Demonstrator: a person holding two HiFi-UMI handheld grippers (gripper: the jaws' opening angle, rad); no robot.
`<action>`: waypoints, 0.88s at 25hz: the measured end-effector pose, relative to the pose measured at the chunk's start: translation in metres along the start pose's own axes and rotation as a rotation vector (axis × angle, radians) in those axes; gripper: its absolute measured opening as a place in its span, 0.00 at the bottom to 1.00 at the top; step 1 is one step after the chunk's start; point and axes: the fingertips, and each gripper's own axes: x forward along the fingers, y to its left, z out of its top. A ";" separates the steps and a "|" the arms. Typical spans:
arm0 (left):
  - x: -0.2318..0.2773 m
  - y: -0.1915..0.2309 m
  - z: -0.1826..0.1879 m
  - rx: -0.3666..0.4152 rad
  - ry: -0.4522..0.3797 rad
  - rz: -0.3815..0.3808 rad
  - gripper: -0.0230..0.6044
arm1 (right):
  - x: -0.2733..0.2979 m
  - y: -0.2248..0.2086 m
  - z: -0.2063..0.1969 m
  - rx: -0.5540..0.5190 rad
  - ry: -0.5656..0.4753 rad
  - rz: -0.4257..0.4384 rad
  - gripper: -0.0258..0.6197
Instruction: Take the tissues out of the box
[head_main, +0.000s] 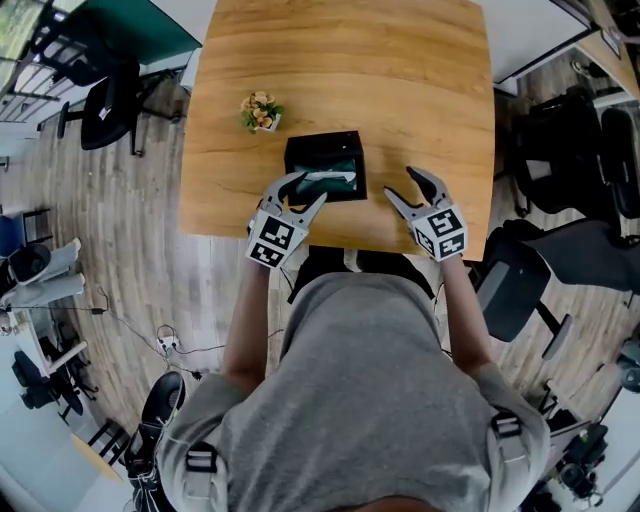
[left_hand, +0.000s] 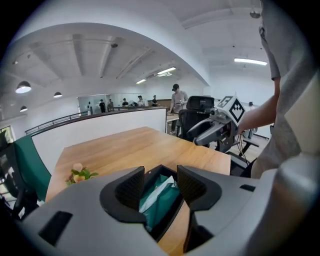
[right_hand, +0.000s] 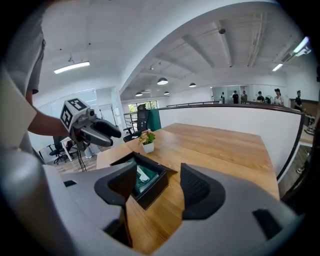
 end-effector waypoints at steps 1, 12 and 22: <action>0.005 0.000 -0.003 0.024 0.012 -0.022 0.39 | 0.002 0.001 -0.001 0.018 -0.004 -0.012 0.47; 0.044 0.005 -0.041 0.171 0.122 -0.217 0.39 | 0.007 0.017 -0.024 0.094 0.020 -0.197 0.47; 0.081 0.001 -0.070 0.334 0.207 -0.349 0.38 | -0.018 0.033 -0.062 0.225 0.045 -0.376 0.47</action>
